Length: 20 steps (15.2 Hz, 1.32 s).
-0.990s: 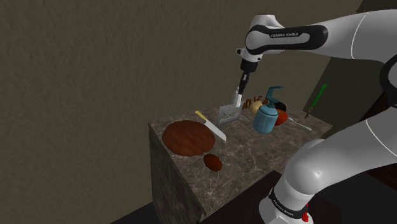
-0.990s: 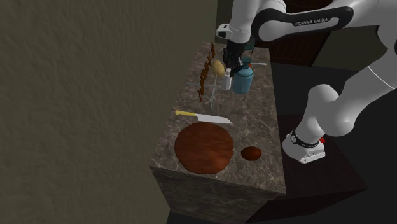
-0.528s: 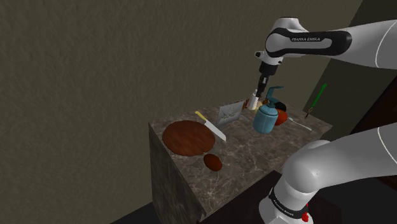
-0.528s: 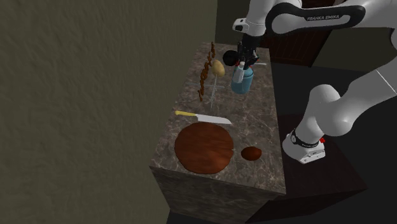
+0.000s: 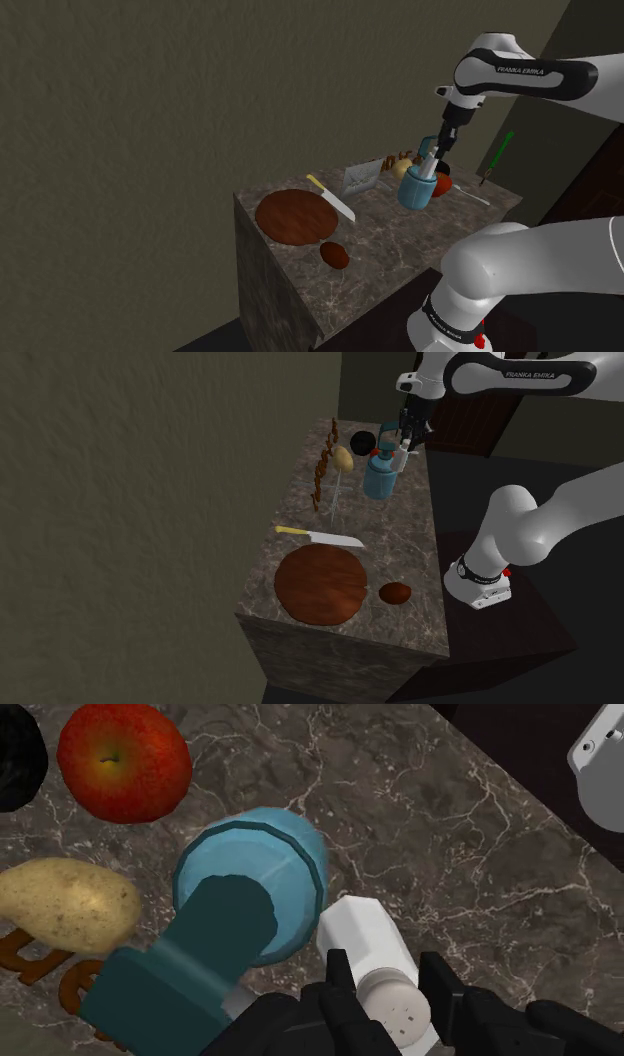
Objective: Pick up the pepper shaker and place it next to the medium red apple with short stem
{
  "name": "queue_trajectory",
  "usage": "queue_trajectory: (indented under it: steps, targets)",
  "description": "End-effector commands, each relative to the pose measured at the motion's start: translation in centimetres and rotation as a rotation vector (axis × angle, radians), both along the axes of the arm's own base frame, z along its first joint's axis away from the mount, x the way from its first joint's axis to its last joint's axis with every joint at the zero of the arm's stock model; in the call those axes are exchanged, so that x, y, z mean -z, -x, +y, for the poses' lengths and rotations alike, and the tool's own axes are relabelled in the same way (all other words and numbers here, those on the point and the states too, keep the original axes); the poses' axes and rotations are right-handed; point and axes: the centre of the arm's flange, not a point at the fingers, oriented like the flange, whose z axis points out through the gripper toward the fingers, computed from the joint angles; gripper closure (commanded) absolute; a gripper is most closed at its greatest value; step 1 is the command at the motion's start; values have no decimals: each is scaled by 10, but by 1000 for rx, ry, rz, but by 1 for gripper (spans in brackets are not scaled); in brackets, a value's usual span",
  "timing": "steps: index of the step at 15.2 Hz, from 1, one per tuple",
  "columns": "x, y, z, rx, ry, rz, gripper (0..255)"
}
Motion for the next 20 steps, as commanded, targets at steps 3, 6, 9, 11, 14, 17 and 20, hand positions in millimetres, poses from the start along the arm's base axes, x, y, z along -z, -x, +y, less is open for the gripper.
queue_trajectory:
  steps: [3, 6, 9, 11, 14, 17, 20]
  targets:
    - [2, 46, -29, -1, 0, 0, 255]
    - [7, 61, -37, -1, 0, 0, 255]
    - [23, 61, -37, -1, 0, 0, 255]
    - [34, 61, -37, -1, 0, 0, 255]
    - [50, 61, -37, -1, 0, 0, 255]
    - [65, 61, -37, -1, 0, 0, 255]
    - [81, 61, -37, -1, 0, 0, 255]
